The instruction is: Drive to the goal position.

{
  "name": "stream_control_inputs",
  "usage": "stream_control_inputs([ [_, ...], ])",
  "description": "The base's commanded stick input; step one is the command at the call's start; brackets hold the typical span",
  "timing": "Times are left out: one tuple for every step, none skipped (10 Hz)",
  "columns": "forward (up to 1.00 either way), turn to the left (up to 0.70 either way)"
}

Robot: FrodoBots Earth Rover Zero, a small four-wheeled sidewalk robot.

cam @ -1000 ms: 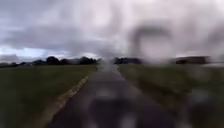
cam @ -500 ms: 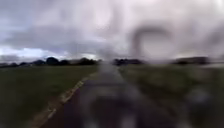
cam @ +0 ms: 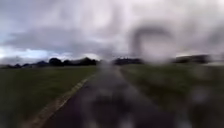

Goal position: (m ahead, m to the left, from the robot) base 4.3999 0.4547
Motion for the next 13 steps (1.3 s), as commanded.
stream_control_inputs([
  [0.70, 0.00],
  [0.70, 0.00],
  [0.70, 0.00],
  [0.70, 0.00],
  [0.70, 0.00],
  [0.70, 0.00],
  [0.70, 0.01],
  [0.70, 0.04],
  [0.70, 0.08],
  [0.70, 0.11],
  [0.70, 0.14],
  [0.70, 0.14],
  [0.70, 0.14],
])
